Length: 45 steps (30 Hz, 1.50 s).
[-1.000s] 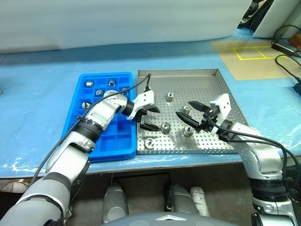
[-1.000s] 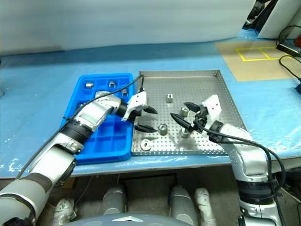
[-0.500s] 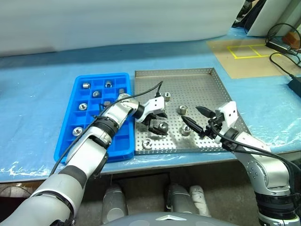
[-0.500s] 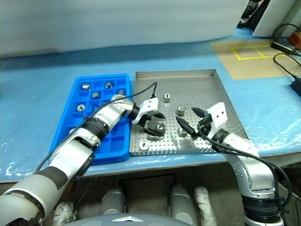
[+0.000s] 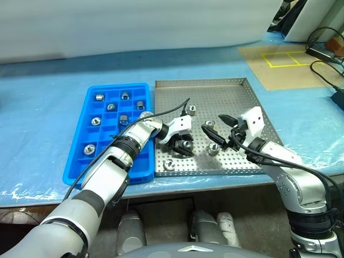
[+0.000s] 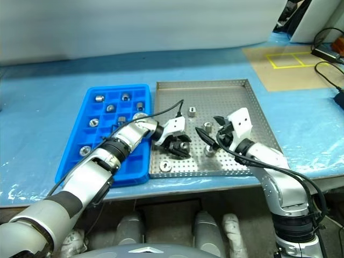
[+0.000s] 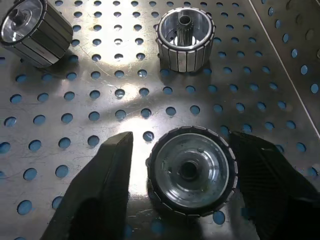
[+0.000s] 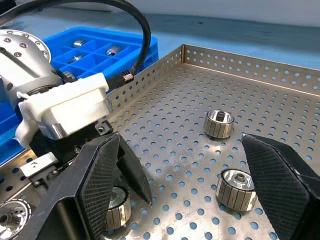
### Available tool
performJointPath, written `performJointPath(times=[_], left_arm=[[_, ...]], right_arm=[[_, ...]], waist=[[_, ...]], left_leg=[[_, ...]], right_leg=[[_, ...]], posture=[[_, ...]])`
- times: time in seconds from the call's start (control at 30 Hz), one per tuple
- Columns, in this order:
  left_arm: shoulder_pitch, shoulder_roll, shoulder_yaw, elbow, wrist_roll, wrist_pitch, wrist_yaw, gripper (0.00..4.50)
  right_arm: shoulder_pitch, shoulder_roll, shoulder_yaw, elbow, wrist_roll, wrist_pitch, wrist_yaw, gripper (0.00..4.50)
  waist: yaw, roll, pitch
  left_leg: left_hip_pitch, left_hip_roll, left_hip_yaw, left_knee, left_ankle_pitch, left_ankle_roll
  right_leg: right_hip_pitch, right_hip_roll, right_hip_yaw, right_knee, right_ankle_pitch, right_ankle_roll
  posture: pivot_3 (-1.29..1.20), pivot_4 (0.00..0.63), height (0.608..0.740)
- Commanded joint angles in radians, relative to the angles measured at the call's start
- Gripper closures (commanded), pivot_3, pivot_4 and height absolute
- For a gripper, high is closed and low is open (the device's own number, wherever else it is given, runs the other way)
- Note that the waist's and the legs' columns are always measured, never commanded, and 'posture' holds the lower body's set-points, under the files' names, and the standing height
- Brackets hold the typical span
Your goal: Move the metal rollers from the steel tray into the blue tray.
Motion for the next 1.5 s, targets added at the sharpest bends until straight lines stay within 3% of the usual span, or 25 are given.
performJointPath(times=[0.03, 0.17, 0.43, 0.6, 0.9, 1.03, 1.13, 1.3, 1.5], left_arm=[[-0.002, 0.015, 0.006, 0.02, 0.028, -0.031, 0.001, 1.75], [0.007, 0.022, 0.018, 0.0, 0.02, -0.019, -0.014, 2.62], [0.039, 0.058, 0.11, -0.125, -0.079, 0.032, -0.08, 2.62], [0.131, 0.13, 0.202, -0.418, -0.204, 0.181, -0.1, 2.62], [0.399, 0.323, 0.411, -0.92, -0.356, 0.539, 0.114, 2.62], [0.494, 0.409, 0.465, -1.001, -0.372, 0.576, 0.16, 2.62], [0.525, 0.449, 0.495, -1.007, -0.376, 0.571, 0.202, 2.62], [0.581, 0.471, 0.554, -1.025, -0.372, 0.554, 0.309, 2.62], [0.632, 0.449, 0.593, -1.02, -0.354, 0.524, 0.453, 2.62]], right_arm=[[0.028, 0.001, 0.004, -0.066, 0.001, -0.006, -0.012, 0.39], [0.093, 0.015, 0.019, -0.065, -0.017, -0.062, -0.008, 0.39], [0.191, -0.014, -0.029, -0.002, -0.023, -0.185, 0.076, 0.39], [0.213, -0.069, -0.144, 0.075, 0.039, -0.24, 0.186, 0.39], [0.115, -0.15, -0.185, 0.128, 0.18, -0.21, 0.362, 0.39], [-0.125, -0.04, 0.084, 0.226, 0.076, -0.196, 0.357, 0.39], [-0.246, 0.021, 0.182, 0.316, 0.032, -0.211, 0.39, 0.39], [-0.345, 0.096, 0.282, 0.444, -0.022, -0.275, 0.457, 0.39], [-0.375, 0.142, 0.306, 0.516, -0.058, -0.33, 0.504, 0.39]], waist=[[0.0, 0.0, 0.0], [0.0, 0.0, 0.0], [-0.002, 0.0, 0.0], [-0.003, 0.0, 0.0], [-0.025, 0.001, 0.0], [-0.033, 0.0, 0.0], [-0.016, 0.001, 0.0], [0.03, 0.001, 0.0], [0.06, 0.0, 0.001]], left_leg=[[0.0, 0.0, 0.0, 0.0, 0.0, 0.0], [0.001, 0.0, 0.0, 0.0, 0.0, 0.0], [0.0, 0.0, 0.002, -0.001, -0.001, 0.001], [-0.001, 0.0, 0.003, -0.001, -0.003, 0.004], [-0.001, 0.001, 0.009, -0.002, -0.004, 0.006], [0.003, 0.003, 0.009, -0.003, -0.004, 0.005], [0.003, 0.003, 0.01, -0.005, -0.002, 0.003], [-0.006, 0.003, 0.009, -0.004, -0.001, 0.001], [-0.008, 0.003, 0.006, -0.003, -0.002, 0.001]], right_leg=[[0.0, 0.0, 0.0, 0.0, 0.0, 0.0], [0.0, 0.0, 0.0, 0.0, 0.0, 0.0], [0.0, 0.0, 0.0, -0.001, 0.0, 0.0], [-0.001, -0.001, 0.001, -0.004, 0.0, 0.0], [-0.003, -0.001, 0.003, -0.007, 0.0, 0.0], [-0.002, 0.0, 0.002, -0.006, 0.0, 0.0], [-0.004, 0.0, 0.002, -0.004, 0.0, -0.001], [-0.007, 0.0, -0.001, -0.004, 0.0, -0.001], [-0.007, -0.001, -0.004, -0.004, 0.0, -0.001]], posture=[[-0.33, 0.15, 0.74], [-0.33, 0.15, 0.74], [-0.33, 0.15, 0.74], [-0.31, 0.15, 0.74], [-0.23, 0.15, 0.74], [-0.11, 0.15, 0.74], [-0.04, 0.15, 0.74], [0.07, 0.15, 0.74], [0.13, 0.15, 0.74]])
